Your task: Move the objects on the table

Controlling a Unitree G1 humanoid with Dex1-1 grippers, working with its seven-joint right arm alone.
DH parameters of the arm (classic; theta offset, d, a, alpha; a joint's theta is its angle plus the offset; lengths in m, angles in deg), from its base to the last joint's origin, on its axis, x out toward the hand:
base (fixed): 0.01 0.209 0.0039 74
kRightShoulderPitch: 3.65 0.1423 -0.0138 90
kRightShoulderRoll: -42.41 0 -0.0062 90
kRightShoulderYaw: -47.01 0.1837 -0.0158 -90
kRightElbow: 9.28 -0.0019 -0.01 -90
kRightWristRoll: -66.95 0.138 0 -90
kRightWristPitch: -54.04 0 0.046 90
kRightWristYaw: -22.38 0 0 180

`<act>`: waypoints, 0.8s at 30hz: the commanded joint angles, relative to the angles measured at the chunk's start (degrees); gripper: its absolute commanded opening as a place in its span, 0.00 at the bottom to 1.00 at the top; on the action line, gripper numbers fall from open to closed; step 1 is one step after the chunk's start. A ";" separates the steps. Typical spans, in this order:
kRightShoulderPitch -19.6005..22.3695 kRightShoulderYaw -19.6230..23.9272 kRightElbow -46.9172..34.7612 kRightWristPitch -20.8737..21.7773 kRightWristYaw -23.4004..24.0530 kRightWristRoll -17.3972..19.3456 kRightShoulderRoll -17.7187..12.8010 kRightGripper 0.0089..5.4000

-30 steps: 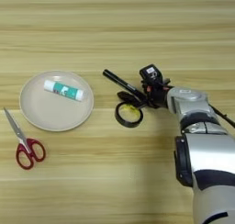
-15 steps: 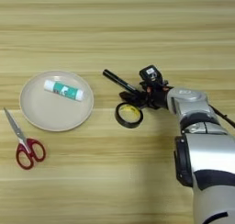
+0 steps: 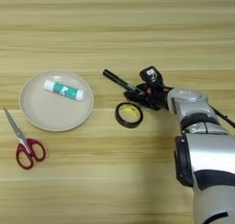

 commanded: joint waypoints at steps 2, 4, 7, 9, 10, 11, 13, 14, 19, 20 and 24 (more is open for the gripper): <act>4.32 0.37 -2.25 0.55 1.09 0.25 -2.49 0.36; 4.29 0.35 -2.28 0.57 0.95 0.25 -2.48 0.31; 4.25 0.30 -2.28 0.58 0.78 0.22 -2.48 0.22; 4.20 0.24 -2.27 0.57 0.64 0.17 -2.49 0.16; 4.18 0.21 -2.26 0.56 0.58 0.14 -2.49 0.16; 4.15 0.17 -2.25 0.56 0.51 0.11 -2.50 0.16; 4.08 0.09 -2.25 0.58 0.38 0.06 -2.50 0.16; 4.05 0.07 -2.26 0.59 0.34 0.04 -2.49 0.16; 3.98 0.04 -2.29 0.73 0.26 0.05 -2.44 0.16; 3.97 0.05 -2.29 0.79 0.26 0.05 -2.45 0.16; 3.95 0.13 -2.33 0.92 0.26 0.10 -2.45 0.16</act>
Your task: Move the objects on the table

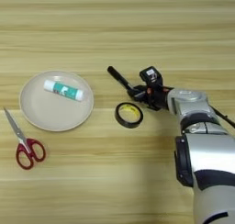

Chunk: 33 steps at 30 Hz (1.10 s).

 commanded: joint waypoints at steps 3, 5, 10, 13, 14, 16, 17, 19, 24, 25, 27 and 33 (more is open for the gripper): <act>4.15 0.49 -2.43 1.03 1.30 0.39 -2.35 0.16; 4.34 0.65 -2.52 1.12 1.48 0.53 -2.30 0.16; 5.06 1.22 -3.03 1.70 1.82 1.03 -2.10 0.16; 5.42 1.44 -3.29 2.00 1.85 1.15 -2.04 0.16; 5.51 1.51 -3.35 2.08 1.85 1.19 -2.04 0.16; 5.76 1.54 -3.60 2.33 1.74 1.22 -1.99 0.16; 5.89 1.52 -3.77 2.55 1.63 1.23 -1.96 0.16; 6.09 1.49 -4.13 2.99 1.32 1.27 -1.90 0.16; 6.62 1.42 -5.53 4.15 0.16 1.54 -1.60 0.16; 6.70 1.40 -5.89 4.40 -0.12 1.57 -1.53 0.16; 6.80 1.30 -6.58 4.82 -0.52 1.59 -1.39 0.16; 6.73 1.07 -9.65 6.03 -2.38 1.98 -0.99 0.16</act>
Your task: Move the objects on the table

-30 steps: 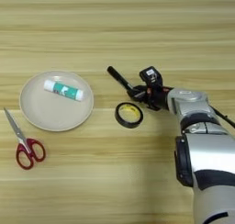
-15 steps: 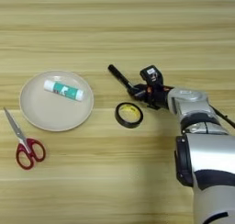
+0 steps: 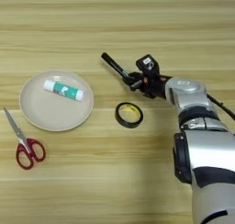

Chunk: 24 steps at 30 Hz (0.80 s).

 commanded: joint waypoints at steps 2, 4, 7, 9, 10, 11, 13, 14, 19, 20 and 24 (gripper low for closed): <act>5.22 0.27 -6.50 2.35 -0.85 1.87 -1.37 0.16; 4.91 0.10 -8.63 2.53 -1.80 2.34 -1.14 0.16; 4.26 -0.10 -11.85 2.33 -2.93 2.87 -0.81 0.16; 3.51 -0.34 -14.86 1.97 -3.79 3.41 -0.49 0.16; 3.11 -0.43 -16.37 1.67 -4.22 3.72 -0.34 0.16; 2.73 -0.51 -17.68 1.38 -4.58 3.99 -0.21 0.16; 1.80 -0.81 -20.98 0.61 -5.29 4.48 0.29 0.16; 1.31 -0.99 -22.59 0.12 -5.52 4.70 0.52 0.16; -1.18 -2.42 -30.71 -2.73 -6.69 5.65 2.08 0.16; -1.77 -2.84 -32.30 -3.28 -6.88 5.78 2.42 0.16; -3.85 -4.28 -37.89 -5.54 -7.54 6.19 3.71 0.16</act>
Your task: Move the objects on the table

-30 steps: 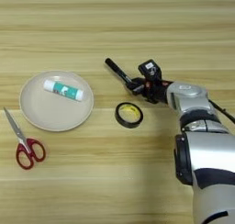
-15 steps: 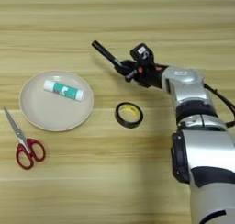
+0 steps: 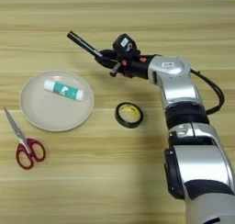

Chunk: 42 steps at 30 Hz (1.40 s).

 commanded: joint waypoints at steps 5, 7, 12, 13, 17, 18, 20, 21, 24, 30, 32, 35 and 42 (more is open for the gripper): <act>0.65 -2.96 -12.53 -3.39 0.23 1.41 1.20 0.16; 0.13 -3.69 -13.85 -3.96 0.14 1.37 1.77 0.16; -1.35 -5.53 -17.08 -5.25 -0.48 1.29 2.69 0.16; -1.67 -5.91 -17.63 -5.42 -0.62 1.27 2.77 0.16; -2.90 -7.23 -19.14 -5.96 -1.11 1.05 3.07 0.16; -3.16 -7.52 -19.39 -6.02 -1.22 1.04 3.09 0.16; -3.83 -8.19 -20.09 -6.15 -1.69 1.02 3.01 0.16; -4.17 -8.47 -20.48 -6.25 -1.83 0.99 2.94 0.16; -5.03 -9.08 -21.28 -6.43 -2.40 0.85 2.70 0.16; -6.36 -10.17 -21.94 -6.49 -3.05 0.60 2.27 0.16; -6.72 -10.48 -22.14 -6.58 -3.22 0.54 2.21 0.16; -7.19 -11.02 -22.06 -6.58 -3.48 0.19 2.27 0.16; -7.88 -12.35 -21.36 -6.37 -3.92 -0.42 2.33 0.16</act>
